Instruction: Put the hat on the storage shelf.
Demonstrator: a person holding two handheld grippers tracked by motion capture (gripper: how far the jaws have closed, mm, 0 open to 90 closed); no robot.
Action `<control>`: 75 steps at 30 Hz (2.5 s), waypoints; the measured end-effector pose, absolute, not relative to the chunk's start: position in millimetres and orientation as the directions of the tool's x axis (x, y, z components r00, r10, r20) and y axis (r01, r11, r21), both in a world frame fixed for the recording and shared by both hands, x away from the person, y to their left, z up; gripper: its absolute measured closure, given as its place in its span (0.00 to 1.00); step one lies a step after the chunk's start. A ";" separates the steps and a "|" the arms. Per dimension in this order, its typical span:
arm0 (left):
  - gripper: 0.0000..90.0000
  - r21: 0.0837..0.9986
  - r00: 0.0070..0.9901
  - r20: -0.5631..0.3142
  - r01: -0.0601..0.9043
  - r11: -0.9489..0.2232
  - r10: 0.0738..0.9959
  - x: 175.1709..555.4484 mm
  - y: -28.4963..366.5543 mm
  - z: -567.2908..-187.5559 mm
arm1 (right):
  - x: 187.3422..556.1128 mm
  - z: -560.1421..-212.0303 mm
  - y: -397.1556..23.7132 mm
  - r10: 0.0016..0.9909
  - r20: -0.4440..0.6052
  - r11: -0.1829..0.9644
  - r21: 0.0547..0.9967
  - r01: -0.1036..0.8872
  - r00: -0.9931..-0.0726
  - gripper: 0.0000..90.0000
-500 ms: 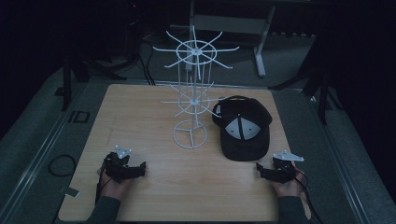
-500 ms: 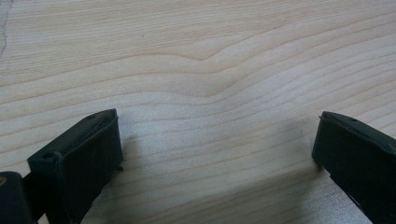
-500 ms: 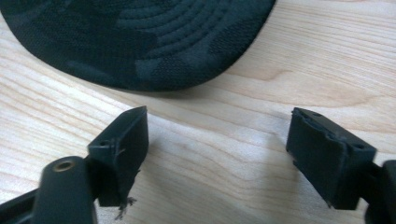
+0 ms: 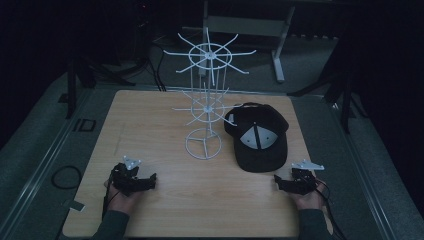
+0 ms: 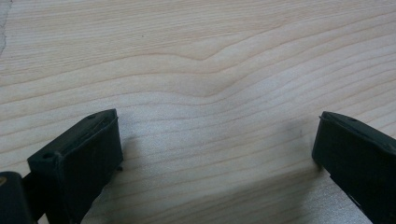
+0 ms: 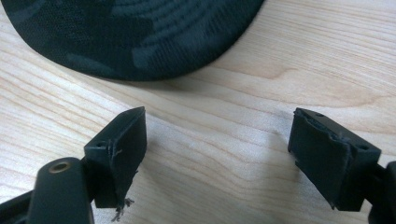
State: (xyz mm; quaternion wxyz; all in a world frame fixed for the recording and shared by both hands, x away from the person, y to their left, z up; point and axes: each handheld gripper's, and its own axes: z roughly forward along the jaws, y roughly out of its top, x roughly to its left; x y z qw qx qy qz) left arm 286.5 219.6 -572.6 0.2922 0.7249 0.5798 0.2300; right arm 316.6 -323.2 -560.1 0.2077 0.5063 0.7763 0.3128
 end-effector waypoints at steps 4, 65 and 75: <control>0.02 0.691 0.221 -0.006 0.706 -0.156 0.975 286.6 219.5 -572.6 | 321.8 -556.1 -324.6 0.904 -0.006 0.322 0.667 0.671 -0.428 0.25; 0.02 0.690 0.223 -0.007 0.707 -0.156 0.975 286.7 219.5 -572.5 | 383.8 -511.0 -298.8 0.641 0.374 0.243 0.729 0.640 -0.670 0.87; 0.02 0.690 0.222 -0.007 0.707 -0.156 0.975 286.7 219.5 -572.5 | 387.1 -498.4 -292.7 0.673 0.361 0.204 0.749 0.630 -0.646 0.93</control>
